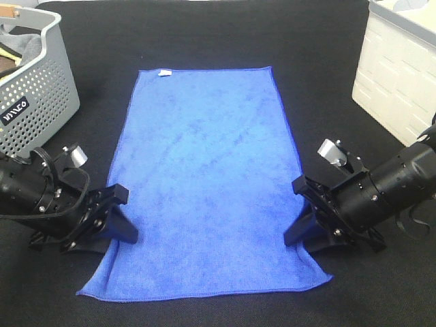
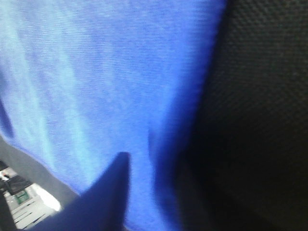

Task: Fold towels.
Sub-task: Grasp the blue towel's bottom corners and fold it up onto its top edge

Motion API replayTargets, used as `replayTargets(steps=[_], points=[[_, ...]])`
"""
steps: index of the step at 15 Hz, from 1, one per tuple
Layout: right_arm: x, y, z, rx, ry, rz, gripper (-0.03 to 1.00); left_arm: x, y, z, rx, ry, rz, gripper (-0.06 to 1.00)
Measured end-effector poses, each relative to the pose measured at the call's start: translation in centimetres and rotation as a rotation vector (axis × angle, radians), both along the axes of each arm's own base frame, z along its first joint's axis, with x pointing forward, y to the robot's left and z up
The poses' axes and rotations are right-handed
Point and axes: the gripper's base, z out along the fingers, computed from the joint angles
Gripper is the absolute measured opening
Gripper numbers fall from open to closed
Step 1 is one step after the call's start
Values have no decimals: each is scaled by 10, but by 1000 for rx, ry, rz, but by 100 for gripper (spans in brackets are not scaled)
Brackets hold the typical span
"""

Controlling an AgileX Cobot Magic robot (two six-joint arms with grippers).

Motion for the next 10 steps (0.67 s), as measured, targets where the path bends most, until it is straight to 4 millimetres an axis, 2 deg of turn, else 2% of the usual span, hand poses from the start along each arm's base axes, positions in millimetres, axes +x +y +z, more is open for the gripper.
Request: replayTargets(steps=[2, 3, 5, 7, 10], points=[[0, -1, -3, -19, 0, 2, 5, 0, 1, -4, 20, 4, 7, 11], [0, -1, -3, -18, 4, -2, 0, 0, 1, -5, 21, 4, 7, 1], [0, -2, 0, -28, 0, -13, 0, 0, 0, 0, 13, -6, -7, 1], [-2, -5, 12, -65, -22, 1, 0, -2, 0, 14, 2, -30, -34, 1], [-21, -9, 34, -78, -47, -5, 0, -16, 4, 34, 24, -21, -54, 1]])
